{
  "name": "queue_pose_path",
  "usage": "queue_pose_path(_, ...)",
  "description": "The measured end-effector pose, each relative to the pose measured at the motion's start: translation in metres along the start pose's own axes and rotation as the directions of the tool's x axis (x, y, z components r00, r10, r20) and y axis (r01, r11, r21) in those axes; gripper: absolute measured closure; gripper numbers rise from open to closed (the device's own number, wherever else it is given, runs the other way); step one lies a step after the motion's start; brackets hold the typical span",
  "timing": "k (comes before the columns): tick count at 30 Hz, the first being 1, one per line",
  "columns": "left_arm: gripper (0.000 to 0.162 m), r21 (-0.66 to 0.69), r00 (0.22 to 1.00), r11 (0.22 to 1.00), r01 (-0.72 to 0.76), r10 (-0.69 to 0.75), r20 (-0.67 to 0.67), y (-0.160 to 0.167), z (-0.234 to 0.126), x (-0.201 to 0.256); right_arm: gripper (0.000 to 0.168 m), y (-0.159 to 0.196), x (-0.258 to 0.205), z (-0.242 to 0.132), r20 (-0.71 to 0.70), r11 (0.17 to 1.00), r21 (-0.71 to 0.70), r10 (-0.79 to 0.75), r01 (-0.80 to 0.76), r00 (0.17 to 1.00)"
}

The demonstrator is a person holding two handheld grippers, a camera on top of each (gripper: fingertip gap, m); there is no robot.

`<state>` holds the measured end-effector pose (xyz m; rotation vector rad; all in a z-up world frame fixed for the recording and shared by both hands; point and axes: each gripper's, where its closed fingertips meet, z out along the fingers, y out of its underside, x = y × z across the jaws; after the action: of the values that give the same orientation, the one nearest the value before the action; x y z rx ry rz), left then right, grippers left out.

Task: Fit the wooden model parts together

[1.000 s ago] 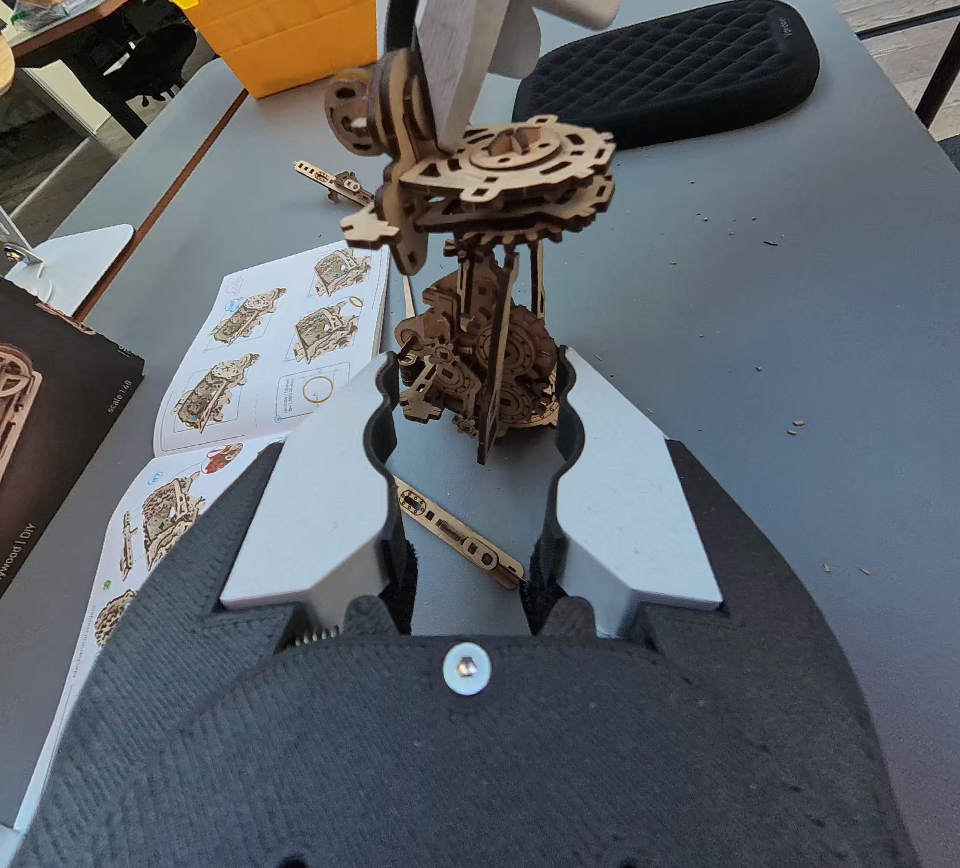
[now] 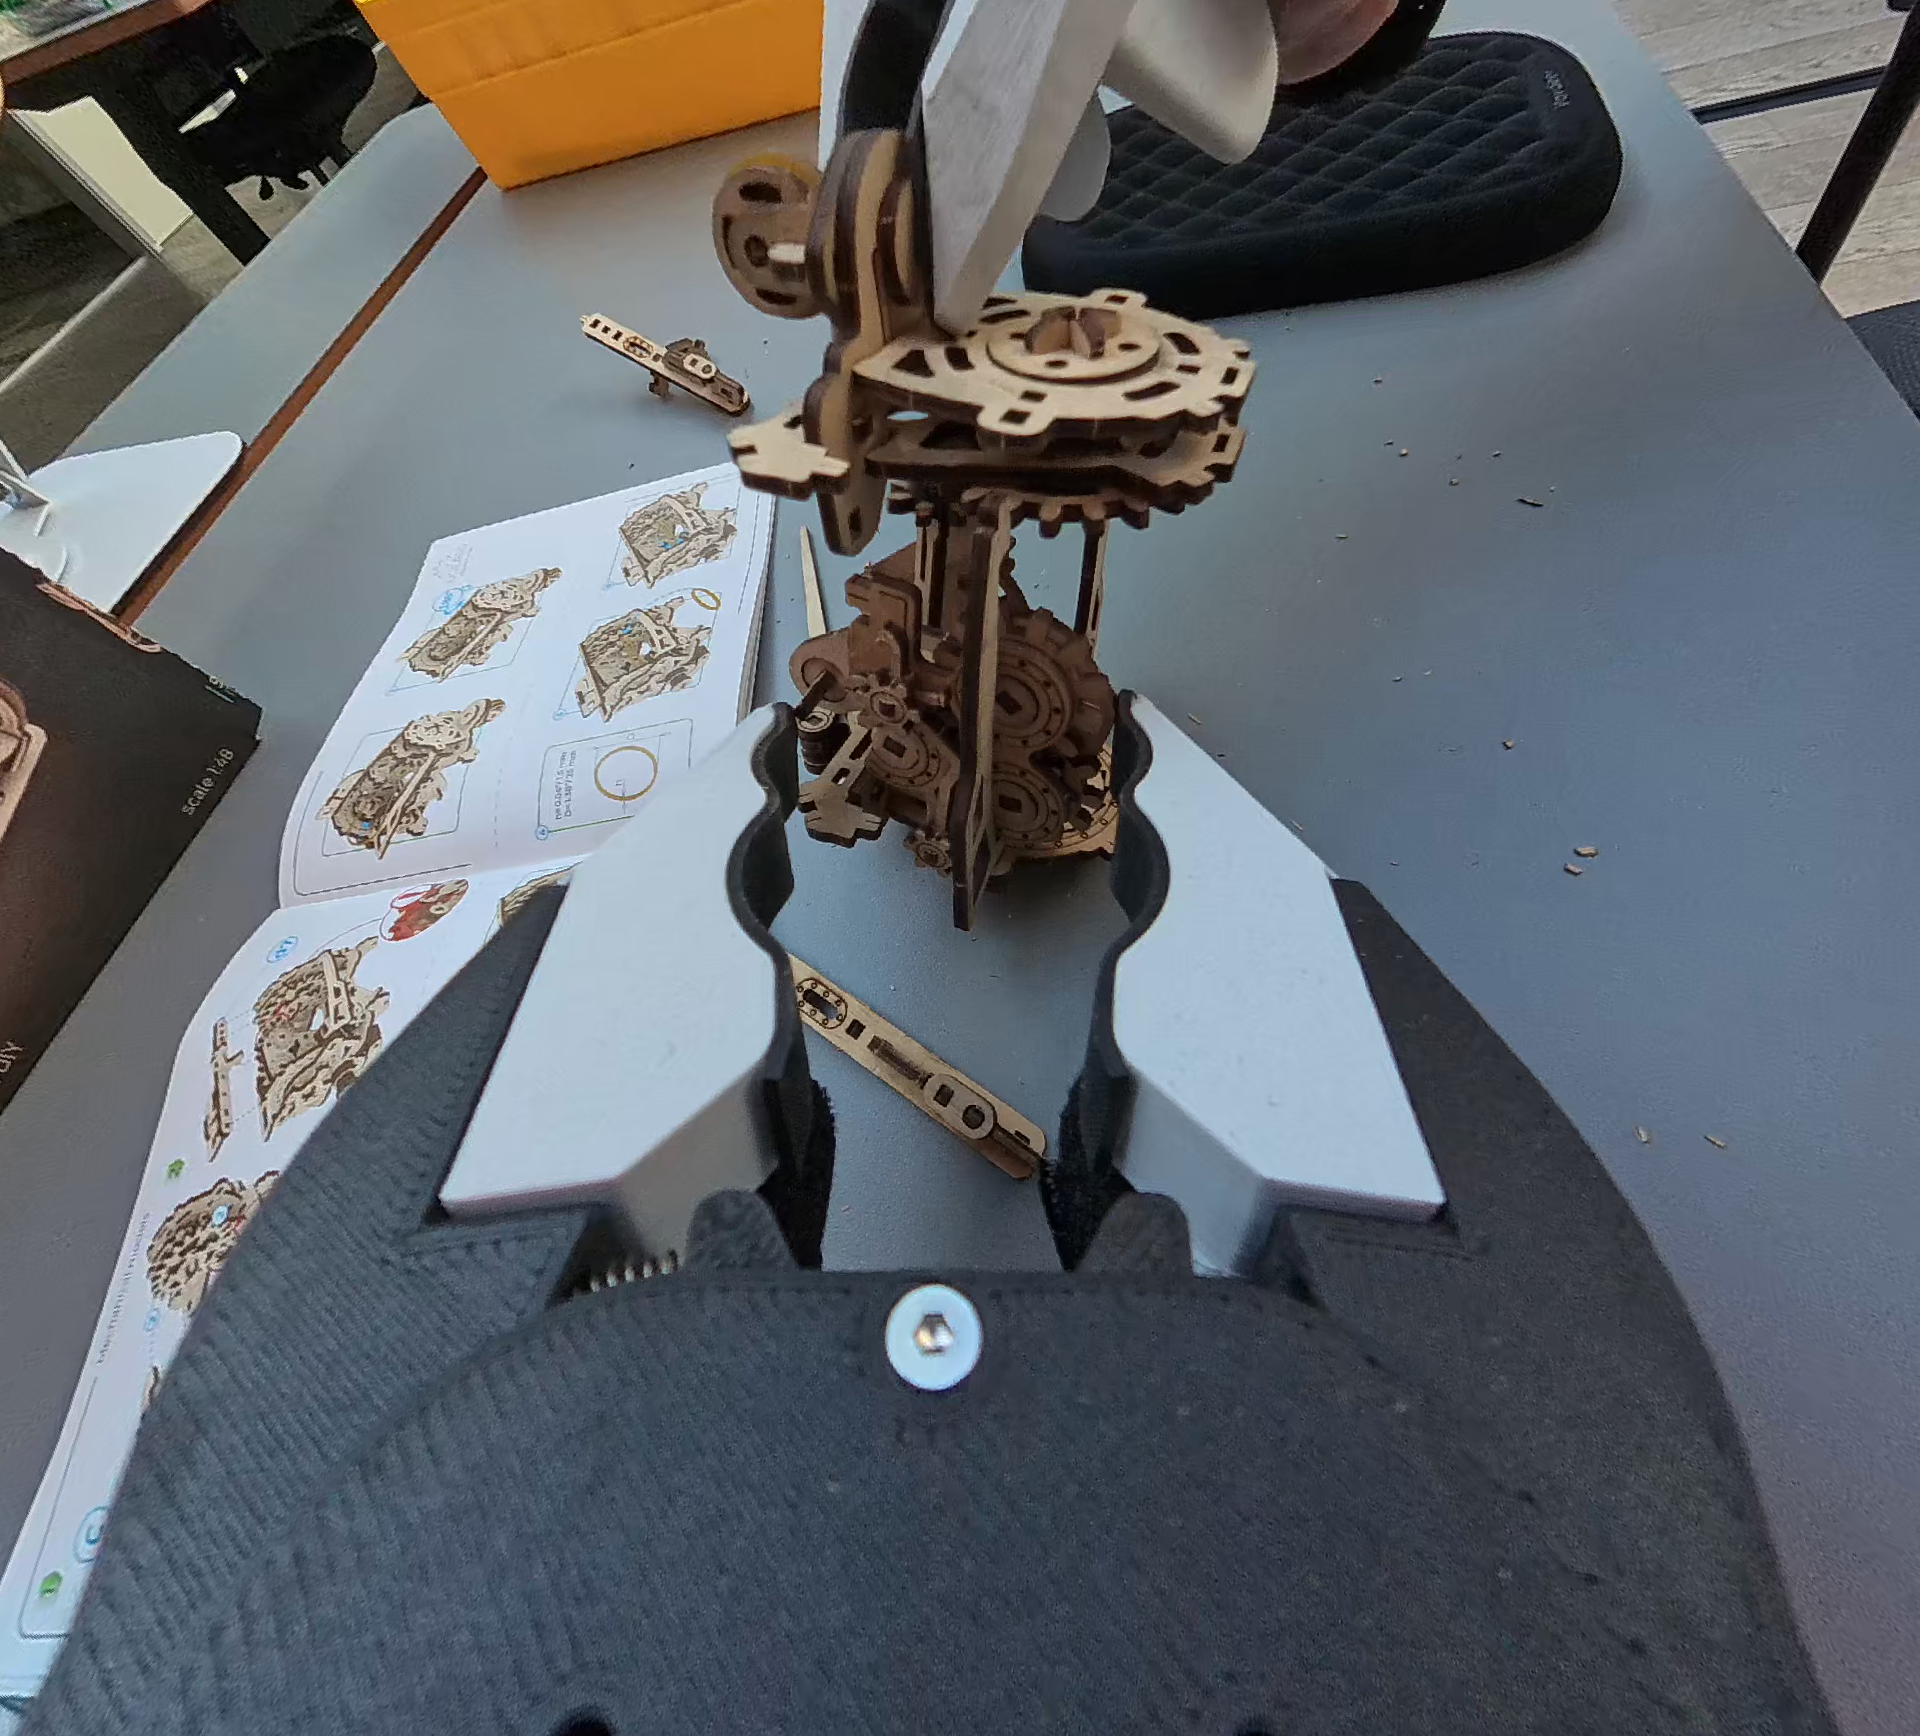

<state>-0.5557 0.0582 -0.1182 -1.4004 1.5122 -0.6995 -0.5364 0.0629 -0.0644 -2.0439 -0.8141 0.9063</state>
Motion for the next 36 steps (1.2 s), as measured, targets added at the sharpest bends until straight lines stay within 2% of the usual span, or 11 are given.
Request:
queue_pose_path(5,0.103,0.003,1.0,1.0,0.015,-0.015,-0.007,0.001,0.0,-0.001,0.148,0.0,-0.004,0.006,-0.018,0.998,-0.034,-0.055,0.054,0.998)
queue_pose_path(15,0.103,0.007,0.999,0.999,0.033,-0.032,-0.017,0.002,-0.001,-0.001,0.148,0.0,0.003,0.008,0.0,0.997,-0.046,0.054,-0.054,0.999)
queue_pose_path(20,0.103,0.008,0.999,0.999,0.031,-0.031,-0.016,0.002,-0.001,-0.001,0.148,-0.001,0.002,0.008,-0.013,0.998,-0.06,0.029,-0.03,0.999)
queue_pose_path(27,0.103,0.009,0.999,1.0,0.028,-0.028,-0.015,0.002,-0.001,-0.001,0.148,0.001,0.002,0.008,-0.009,0.992,-0.088,0.091,-0.091,0.996)
queue_pose_path(31,0.104,0.014,0.999,0.999,0.031,-0.03,-0.017,0.001,-0.002,-0.001,0.148,0.001,0.009,0.008,-0.069,0.992,-0.108,0.064,-0.072,0.996)
queue_pose_path(36,0.103,0.013,0.999,0.999,0.032,-0.031,-0.017,0.002,-0.001,-0.001,0.148,0.001,0.005,0.01,-0.047,0.99,-0.118,0.07,-0.075,0.996)
